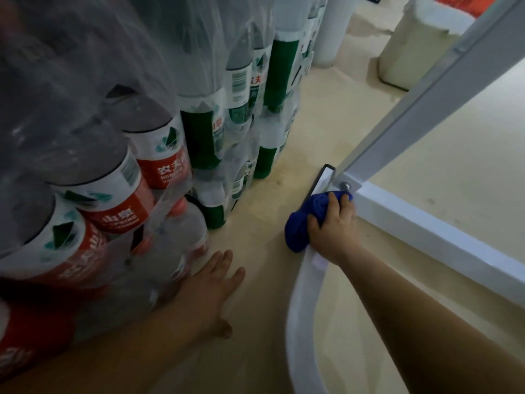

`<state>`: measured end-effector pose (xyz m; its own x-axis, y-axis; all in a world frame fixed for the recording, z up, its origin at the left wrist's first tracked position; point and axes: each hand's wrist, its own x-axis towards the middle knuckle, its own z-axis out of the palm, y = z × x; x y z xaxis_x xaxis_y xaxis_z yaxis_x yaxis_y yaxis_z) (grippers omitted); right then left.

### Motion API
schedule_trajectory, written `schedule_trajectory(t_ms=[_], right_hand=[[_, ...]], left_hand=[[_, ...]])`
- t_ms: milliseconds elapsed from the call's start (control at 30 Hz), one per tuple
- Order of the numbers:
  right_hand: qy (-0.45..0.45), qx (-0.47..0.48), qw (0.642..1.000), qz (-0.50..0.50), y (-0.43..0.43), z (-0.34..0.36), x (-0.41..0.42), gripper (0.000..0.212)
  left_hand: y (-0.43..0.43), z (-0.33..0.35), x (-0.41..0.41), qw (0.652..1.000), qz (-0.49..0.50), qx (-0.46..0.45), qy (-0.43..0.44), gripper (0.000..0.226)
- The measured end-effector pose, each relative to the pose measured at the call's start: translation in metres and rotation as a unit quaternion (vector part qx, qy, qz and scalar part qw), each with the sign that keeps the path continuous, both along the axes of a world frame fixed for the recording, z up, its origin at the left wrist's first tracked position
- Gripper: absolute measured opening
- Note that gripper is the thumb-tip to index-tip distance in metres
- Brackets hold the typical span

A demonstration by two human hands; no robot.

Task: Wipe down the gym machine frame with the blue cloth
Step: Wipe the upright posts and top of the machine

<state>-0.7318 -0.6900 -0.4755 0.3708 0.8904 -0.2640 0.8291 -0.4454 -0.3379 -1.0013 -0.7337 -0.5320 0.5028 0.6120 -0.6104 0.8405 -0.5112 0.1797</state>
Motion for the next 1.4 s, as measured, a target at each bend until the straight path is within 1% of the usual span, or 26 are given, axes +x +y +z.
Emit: schedule_trajectory(t_ms=[100, 200, 333, 433, 533, 600, 667, 700, 833, 933, 967, 1000, 1100, 1167, 1300, 1400], right_hand=[[-0.028, 0.006, 1.000, 0.002, 0.002, 0.003, -0.008, 0.077], [-0.078, 0.012, 0.995, 0.066, -0.035, 0.005, -0.033, 0.077], [-0.100, 0.003, 0.983, 0.152, -0.084, 0.002, -0.052, 0.073], [-0.114, -0.009, 0.981, 0.156, -0.052, 0.001, -0.032, 0.072], [-0.105, -0.049, 0.983, 0.141, -0.005, 0.011, -0.016, 0.068], [-0.140, -0.069, 0.972, 0.174, 0.001, 0.015, -0.020, 0.063], [-0.193, -0.074, 0.948, 0.241, -0.019, 0.020, -0.034, 0.060], [-0.205, -0.070, 0.937, 0.274, -0.036, 0.022, -0.045, 0.058], [-0.169, -0.070, 0.915, 0.360, -0.119, 0.019, -0.079, 0.060], [-0.159, -0.064, 0.897, 0.408, -0.161, 0.011, -0.079, 0.054], [-0.152, -0.057, 0.900, 0.404, -0.160, 0.013, -0.073, 0.056], [-0.140, -0.042, 0.912, 0.384, -0.153, 0.015, -0.064, 0.060], [-0.060, -0.017, 0.966, 0.249, -0.107, 0.023, -0.043, 0.075], [-0.015, -0.022, 0.983, 0.184, -0.091, 0.021, -0.035, 0.083], [0.020, -0.009, 0.985, 0.169, -0.124, 0.011, -0.044, 0.091], [0.001, -0.007, 0.974, 0.227, -0.173, 0.006, -0.058, 0.091]], left_hand=[[0.000, 0.004, 0.001, 1.000, -0.006, 0.001, 0.003, 0.121], [-0.002, 0.000, 0.001, 1.000, -0.007, 0.014, 0.008, 0.123], [-0.003, -0.004, 0.001, 1.000, -0.007, 0.017, 0.006, 0.124], [-0.003, -0.006, -0.001, 1.000, -0.003, 0.015, 0.003, 0.124], [-0.003, -0.001, -0.001, 1.000, -0.005, 0.009, 0.003, 0.123], [-0.001, 0.003, 0.000, 1.000, -0.003, 0.000, 0.004, 0.123], [0.000, 0.004, 0.000, 1.000, -0.006, -0.002, 0.009, 0.123], [0.000, 0.004, 0.000, 1.000, -0.012, 0.000, 0.013, 0.123], [0.000, 0.004, 0.000, 1.000, -0.012, 0.004, 0.014, 0.123], [-0.001, 0.004, 0.000, 1.000, -0.015, 0.007, 0.021, 0.124], [0.000, 0.002, 0.000, 1.000, -0.015, 0.009, 0.021, 0.124], [0.000, 0.001, 0.000, 1.000, -0.015, 0.009, 0.020, 0.125], [0.001, 0.001, -0.003, 1.000, -0.019, 0.010, 0.020, 0.125], [0.000, 0.003, -0.002, 1.000, -0.021, 0.010, 0.020, 0.124], [-0.001, 0.006, -0.002, 0.999, -0.021, 0.016, 0.023, 0.125], [0.000, 0.005, -0.003, 0.999, -0.022, 0.015, 0.026, 0.126]])
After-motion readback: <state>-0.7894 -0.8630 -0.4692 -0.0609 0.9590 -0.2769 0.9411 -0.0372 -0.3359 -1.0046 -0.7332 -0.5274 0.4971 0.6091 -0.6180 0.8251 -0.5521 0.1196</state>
